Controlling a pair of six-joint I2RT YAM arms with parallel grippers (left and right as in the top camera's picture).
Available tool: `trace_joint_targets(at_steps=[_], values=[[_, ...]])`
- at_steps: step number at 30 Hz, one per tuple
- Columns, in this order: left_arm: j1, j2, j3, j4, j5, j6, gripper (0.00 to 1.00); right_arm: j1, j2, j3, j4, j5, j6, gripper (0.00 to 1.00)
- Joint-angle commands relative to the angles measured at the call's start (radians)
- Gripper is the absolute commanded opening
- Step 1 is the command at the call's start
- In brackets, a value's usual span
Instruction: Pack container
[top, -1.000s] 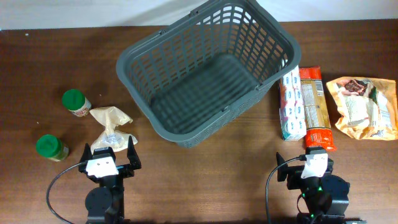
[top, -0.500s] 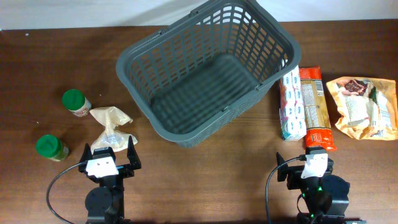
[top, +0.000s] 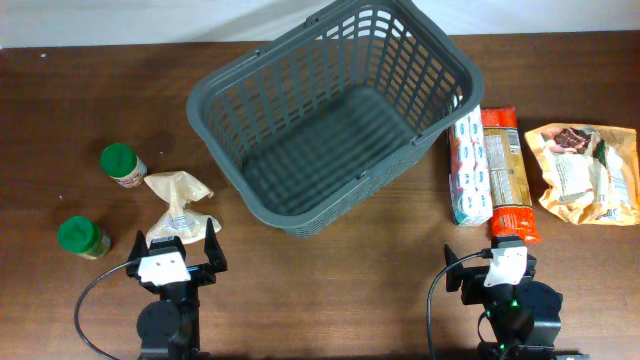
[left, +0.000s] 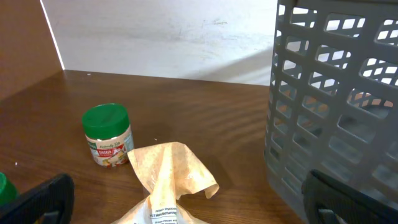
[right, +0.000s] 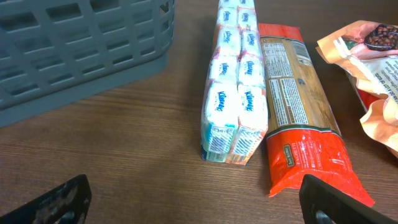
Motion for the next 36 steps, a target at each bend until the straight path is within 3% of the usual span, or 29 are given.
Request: trace_joint_targets(at_steps=[1, 10, 16, 21, 25, 30, 31, 36], values=[[-0.004, -0.01, -0.016, 0.004, 0.0, 0.008, 0.99, 0.01, -0.011, -0.006, -0.001, 0.008, 0.006, 0.99], [-0.004, -0.01, -0.01, -0.021, 0.26, -0.056, 0.99, 0.01, -0.011, -0.006, 0.019, -0.037, 0.013, 0.99], [-0.003, 0.023, 0.143, -0.159, 0.257, -0.129, 0.99, 0.01, -0.009, 0.04, 0.097, -0.277, 0.013, 0.99], [-0.003, 0.198, 0.475, -0.314, 0.184, -0.125, 0.99, 0.01, 0.053, 0.221, 0.038, -0.291, 0.023, 0.99], [-0.003, 0.429, 0.796, -0.511, 0.103, -0.115, 0.99, 0.01, 0.201, 0.444, -0.058, -0.277, 0.061, 0.99], [-0.003, 0.77, 1.222, -0.718, 0.101, 0.0, 0.99, 0.01, 0.52, 0.817, -0.282, -0.164, 0.058, 0.99], [-0.003, 0.901, 1.402, -0.802, 0.101, 0.006, 0.99, 0.01, 0.652, 0.977, -0.383, -0.133, 0.057, 0.99], [-0.003, 1.147, 1.786, -0.98, 0.101, 0.006, 0.99, 0.01, 0.949, 1.382, -0.617, -0.121, 0.058, 0.99]])
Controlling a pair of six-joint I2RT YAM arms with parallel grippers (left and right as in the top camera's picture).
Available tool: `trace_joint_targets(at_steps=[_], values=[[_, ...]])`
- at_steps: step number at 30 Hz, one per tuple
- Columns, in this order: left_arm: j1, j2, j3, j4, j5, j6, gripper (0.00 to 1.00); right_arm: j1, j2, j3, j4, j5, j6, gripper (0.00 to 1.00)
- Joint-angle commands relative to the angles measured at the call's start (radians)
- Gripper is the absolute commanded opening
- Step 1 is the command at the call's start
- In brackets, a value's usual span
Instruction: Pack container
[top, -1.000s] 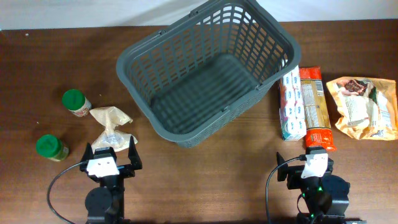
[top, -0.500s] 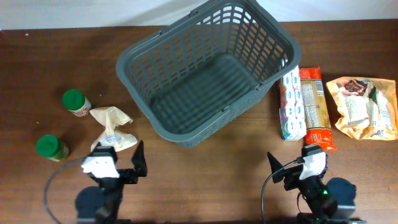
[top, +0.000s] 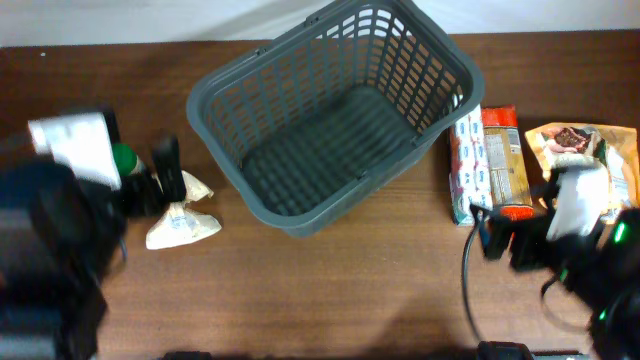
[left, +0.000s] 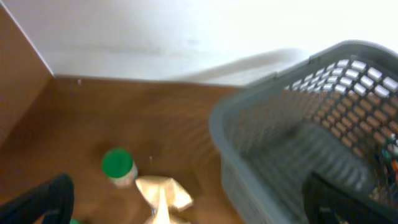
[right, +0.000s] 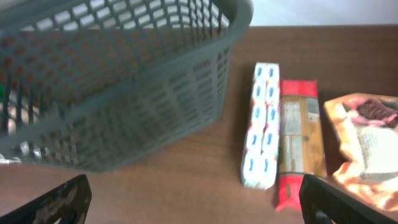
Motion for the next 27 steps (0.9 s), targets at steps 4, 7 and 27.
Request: trace_joint_targets(at_steps=[4, 7, 27], values=[[-0.003, 0.205, 0.339, -0.146, 0.177, 0.028, 0.99, 0.007, 0.301, 0.423, -0.182, -0.128, 0.009, 0.99], [-0.003, 0.224, 0.352, -0.15, 0.313, 0.084, 0.93, 0.007, 0.372, 0.52, -0.197, -0.251, 0.01, 0.99], [-0.62, 0.337, 0.351, -0.495, 0.341, 0.549, 0.25, 0.239, 0.665, 0.716, -0.193, 0.111, 0.113, 0.55]])
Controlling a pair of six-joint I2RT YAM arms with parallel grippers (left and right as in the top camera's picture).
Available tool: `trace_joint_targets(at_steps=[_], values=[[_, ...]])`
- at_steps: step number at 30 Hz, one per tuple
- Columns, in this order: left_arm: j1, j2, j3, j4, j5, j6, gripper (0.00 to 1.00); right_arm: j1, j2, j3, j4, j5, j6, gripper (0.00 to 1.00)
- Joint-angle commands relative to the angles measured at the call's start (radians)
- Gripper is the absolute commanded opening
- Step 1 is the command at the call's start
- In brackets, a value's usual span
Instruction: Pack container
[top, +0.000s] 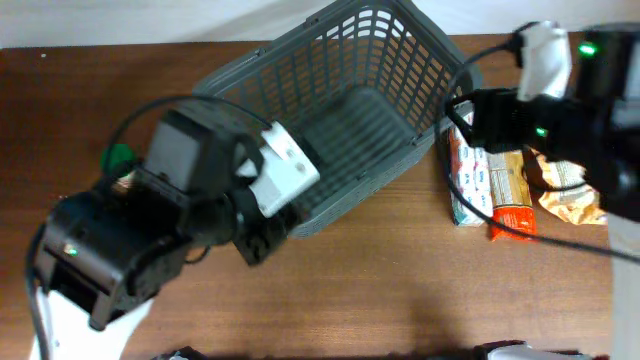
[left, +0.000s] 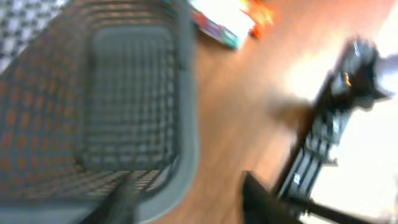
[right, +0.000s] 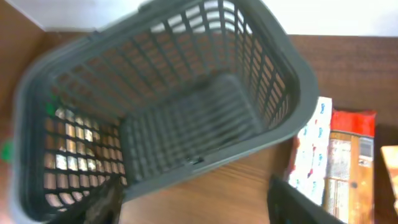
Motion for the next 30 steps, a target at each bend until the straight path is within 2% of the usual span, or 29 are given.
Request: trace_joint_targets(at_steps=[1, 4, 5, 7, 9, 13, 18, 30], values=[[-0.082, 0.03, 0.011, -0.044, -0.003, 0.14, 0.25, 0.041, 0.047, 0.016, 0.007, 0.097, 0.008, 0.51], [-0.132, 0.06, 0.011, -0.067, -0.014, 0.136, 0.23, 0.053, 0.085, 0.016, 0.007, 0.098, 0.008, 0.34], [-0.151, 0.072, 0.011, -0.073, -0.014, 0.136, 0.19, 0.057, 0.098, 0.016, 0.008, 0.099, 0.008, 0.19], [-0.192, 0.097, 0.011, -0.085, -0.015, 0.136, 0.13, 0.057, 0.121, 0.016, 0.012, 0.101, 0.008, 0.04], [-0.233, 0.123, 0.01, -0.09, -0.023, 0.136, 0.1, 0.057, 0.143, 0.016, 0.02, 0.101, 0.014, 0.04], [-0.311, 0.198, 0.007, -0.113, -0.18, 0.126, 0.02, 0.057, 0.188, 0.016, 0.025, 0.101, 0.031, 0.04], [-0.314, 0.253, -0.032, -0.105, -0.184, 0.122, 0.02, 0.057, 0.213, 0.016, 0.047, 0.1, 0.031, 0.04], [-0.31, 0.267, -0.256, 0.058, -0.237, 0.107, 0.02, 0.058, 0.32, 0.016, 0.063, 0.089, 0.034, 0.04]])
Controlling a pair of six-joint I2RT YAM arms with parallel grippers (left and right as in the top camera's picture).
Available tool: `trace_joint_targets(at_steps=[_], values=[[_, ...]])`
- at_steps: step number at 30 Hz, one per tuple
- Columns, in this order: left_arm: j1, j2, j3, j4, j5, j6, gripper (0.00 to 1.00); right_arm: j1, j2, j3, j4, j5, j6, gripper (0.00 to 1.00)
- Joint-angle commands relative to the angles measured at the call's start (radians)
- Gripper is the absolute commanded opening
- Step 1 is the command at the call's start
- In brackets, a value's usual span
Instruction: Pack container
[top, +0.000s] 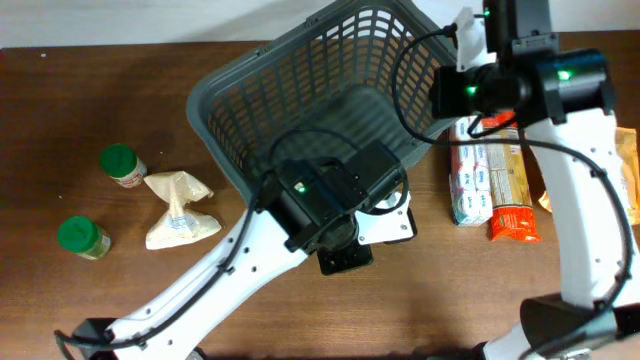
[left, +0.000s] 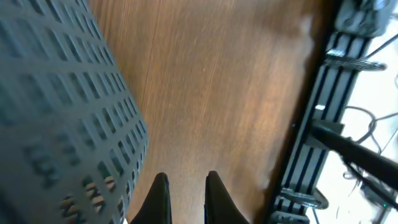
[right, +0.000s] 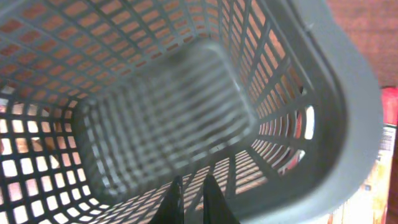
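Observation:
The grey mesh basket (top: 300, 120) stands at the table's back middle, with nothing in it. My left gripper (left: 186, 180) hangs over bare wood just off the basket's front wall (left: 56, 118), fingers close together and holding nothing; from overhead the left gripper (top: 345, 258) sits below the basket. My right gripper (right: 191, 183) hovers over the basket's right rim (right: 348, 118), shut and holding nothing. A tissue pack (top: 468, 170) and a red pasta packet (top: 507, 185) lie right of the basket. Two green-lidded jars (top: 118, 165) (top: 80, 237) and a beige bag (top: 178, 210) lie to its left.
An orange snack bag (top: 630, 165) shows at the right edge, partly behind my right arm (top: 590, 190). The left arm (top: 230, 270) stretches across the table's front middle. A black rail (left: 323, 124) runs along the table edge.
Both grippers' fingers have come close together. The left gripper is now lower, by the basket's front wall. The right gripper now looks down over the basket's right rim.
Both arms first sat folded at the front edge with fingers wide open, left by the beige bag, right by the tissue pack. Then both were raised, later over the basket area. Now both are shut near the basket; no item has moved.

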Motion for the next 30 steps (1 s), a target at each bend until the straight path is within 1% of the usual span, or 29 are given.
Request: trace_joint_targets(at_steps=[1, 7, 10, 17, 21, 30], values=[[0.01, 0.002, -0.065, 0.03, -0.038, -0.01, 0.02, 0.015, 0.053, 0.015, 0.001, 0.002, 0.008, 0.04], [0.072, 0.002, -0.121, 0.067, -0.083, -0.013, 0.02, 0.023, 0.096, 0.013, -0.019, 0.006, 0.006, 0.04], [0.123, 0.002, -0.123, 0.071, -0.086, -0.03, 0.02, 0.023, 0.107, 0.012, -0.043, 0.018, -0.024, 0.04], [0.237, 0.002, -0.123, 0.087, -0.092, -0.032, 0.02, 0.025, 0.107, 0.012, -0.083, 0.035, -0.026, 0.04], [0.293, 0.002, -0.123, 0.095, -0.103, -0.032, 0.02, 0.05, 0.107, 0.012, -0.116, 0.04, -0.048, 0.04], [0.435, 0.002, -0.123, 0.113, -0.103, -0.07, 0.02, 0.15, 0.107, 0.012, -0.142, 0.183, -0.048, 0.04]])
